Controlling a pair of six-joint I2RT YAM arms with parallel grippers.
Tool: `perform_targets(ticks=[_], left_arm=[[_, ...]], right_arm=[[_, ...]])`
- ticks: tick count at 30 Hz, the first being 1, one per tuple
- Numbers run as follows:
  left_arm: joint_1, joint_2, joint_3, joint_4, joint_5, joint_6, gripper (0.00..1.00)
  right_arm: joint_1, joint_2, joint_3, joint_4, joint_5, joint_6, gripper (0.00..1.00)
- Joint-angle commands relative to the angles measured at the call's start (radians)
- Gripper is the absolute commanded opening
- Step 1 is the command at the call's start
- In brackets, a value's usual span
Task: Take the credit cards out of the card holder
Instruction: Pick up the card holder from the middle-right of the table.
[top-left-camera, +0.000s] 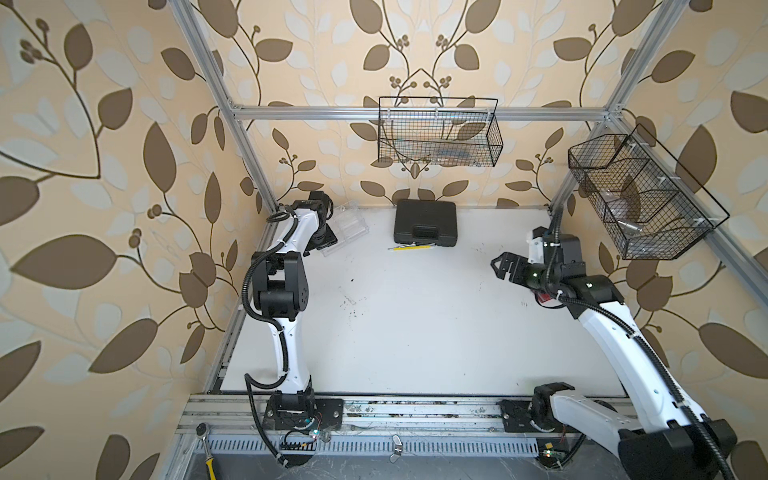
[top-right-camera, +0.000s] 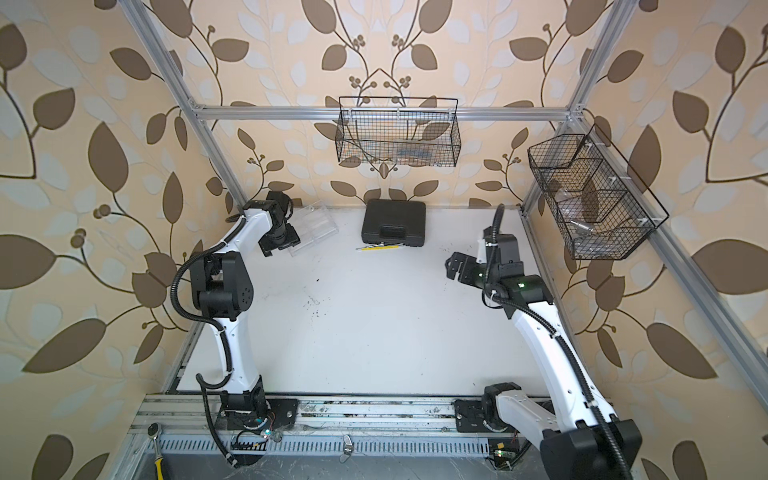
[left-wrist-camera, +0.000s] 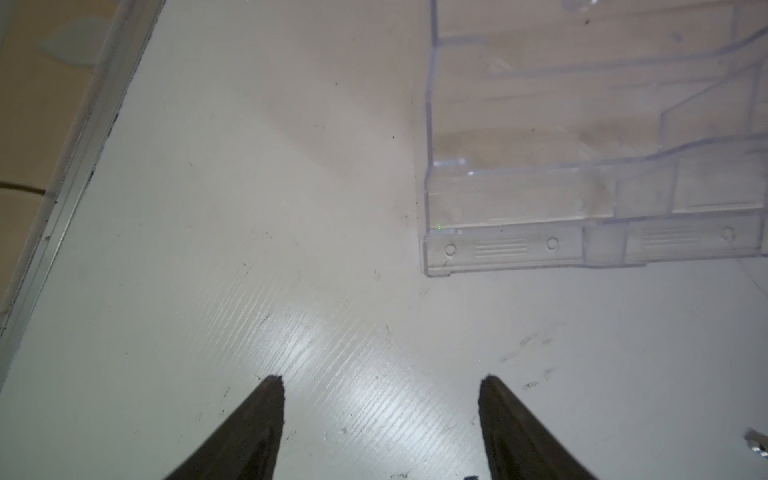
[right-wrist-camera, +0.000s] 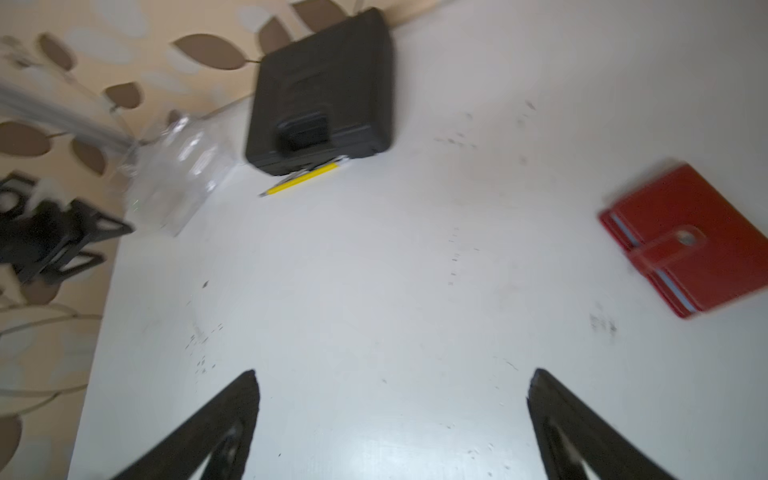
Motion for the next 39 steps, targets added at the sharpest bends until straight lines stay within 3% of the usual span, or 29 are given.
perform_targets(ticks=[1, 7, 12, 21, 31, 34, 39], left_arm=[[-0.025, -0.022, 0.024, 0.02, 0.014, -0.007, 0.75], [-0.047, -0.069, -0.022, 0.081, 0.08, 0.012, 0.75], [-0.08, -0.127, -0.081, 0.149, 0.135, 0.062, 0.78], [-0.114, -0.215, -0.181, 0.247, 0.22, 0.093, 0.78], [-0.163, -0.302, -0.243, 0.352, 0.349, 0.085, 0.8], [-0.218, -0.305, -0.216, 0.34, 0.36, 0.087, 0.81], [-0.283, -0.318, -0.224, 0.379, 0.386, 0.031, 0.8]], right_arm=[[-0.117, 0.03, -0.073, -0.071, 0.028, 0.037, 1.0], [-0.371, 0.162, -0.165, 0.082, 0.054, 0.035, 0.93], [-0.495, 0.3, -0.188, 0.239, 0.004, 0.049, 0.84], [-0.502, 0.499, -0.158, 0.414, 0.0, 0.127, 0.74], [-0.493, 0.631, -0.09, 0.426, 0.047, 0.148, 0.63], [-0.474, 0.714, -0.023, 0.398, 0.061, 0.135, 0.39], [-0.475, 0.695, -0.049, 0.403, 0.046, 0.129, 0.06]])
